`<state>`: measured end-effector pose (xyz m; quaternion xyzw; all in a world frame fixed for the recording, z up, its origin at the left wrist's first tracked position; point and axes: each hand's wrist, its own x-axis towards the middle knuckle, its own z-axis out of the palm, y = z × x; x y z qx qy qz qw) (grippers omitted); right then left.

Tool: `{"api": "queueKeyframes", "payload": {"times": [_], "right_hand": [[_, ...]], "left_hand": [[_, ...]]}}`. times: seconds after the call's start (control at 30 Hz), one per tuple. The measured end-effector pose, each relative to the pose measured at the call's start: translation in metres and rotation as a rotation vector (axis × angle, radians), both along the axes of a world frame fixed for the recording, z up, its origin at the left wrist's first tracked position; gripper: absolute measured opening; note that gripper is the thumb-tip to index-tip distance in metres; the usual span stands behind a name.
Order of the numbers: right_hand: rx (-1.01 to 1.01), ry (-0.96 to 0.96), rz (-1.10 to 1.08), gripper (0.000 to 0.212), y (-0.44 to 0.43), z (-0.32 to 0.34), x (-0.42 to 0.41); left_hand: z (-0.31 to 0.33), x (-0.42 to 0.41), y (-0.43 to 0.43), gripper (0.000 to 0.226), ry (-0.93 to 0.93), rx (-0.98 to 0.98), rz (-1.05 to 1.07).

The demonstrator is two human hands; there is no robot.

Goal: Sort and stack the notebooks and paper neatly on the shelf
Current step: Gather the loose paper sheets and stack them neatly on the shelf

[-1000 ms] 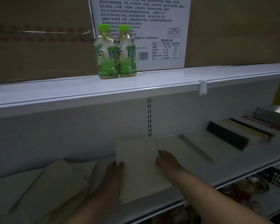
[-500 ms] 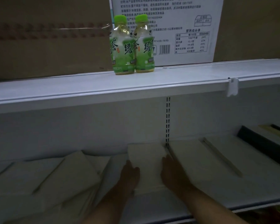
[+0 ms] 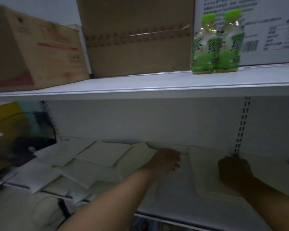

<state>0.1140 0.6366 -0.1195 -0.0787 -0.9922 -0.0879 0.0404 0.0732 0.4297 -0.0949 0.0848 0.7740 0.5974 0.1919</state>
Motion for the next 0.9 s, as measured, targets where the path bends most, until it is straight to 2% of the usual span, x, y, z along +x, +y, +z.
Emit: {"api": "queueKeyframes", "payload": {"times": [0.07, 0.2, 0.27, 0.47, 0.57, 0.63, 0.7, 0.8, 0.9], "right_hand": [[0.063, 0.058, 0.069, 0.038, -0.02, 0.001, -0.013], [-0.264, 0.222, 0.386, 0.034, -0.103, 0.0, -0.042], [-0.336, 0.271, 0.448, 0.034, -0.147, 0.004, -0.052], [-0.288, 0.054, 0.666, 0.06, -0.26, -0.005, -0.081], [-0.227, 0.015, 0.608, 0.064, -0.294, -0.013, -0.092], [-0.081, -0.021, 0.492, 0.047, -0.312, -0.014, -0.093], [0.003, 0.001, 0.451, 0.038, -0.324, -0.014, -0.094], [0.058, 0.202, 0.408, 0.032, -0.324, -0.002, -0.096], [0.055, 0.428, 0.335, 0.007, -0.319, 0.017, -0.099]], "left_hand": [[0.006, -0.007, -0.033, 0.023, 0.073, 0.007, 0.046], [0.015, -0.02, -0.114, 0.022, 0.146, -0.005, 0.238], [0.014, -0.025, -0.15, 0.019, 0.144, -0.02, 0.317], [-0.01, -0.047, -0.254, 0.024, 0.072, -0.081, 0.439], [-0.011, -0.055, -0.287, 0.016, -0.048, -0.053, 0.405], [-0.01, -0.058, -0.305, 0.015, -0.101, -0.042, 0.337], [-0.007, -0.058, -0.32, 0.014, -0.143, -0.006, 0.254], [-0.005, -0.062, -0.332, 0.016, -0.217, 0.1, 0.157], [-0.001, -0.066, -0.326, 0.024, -0.333, 0.327, 0.078]]}}
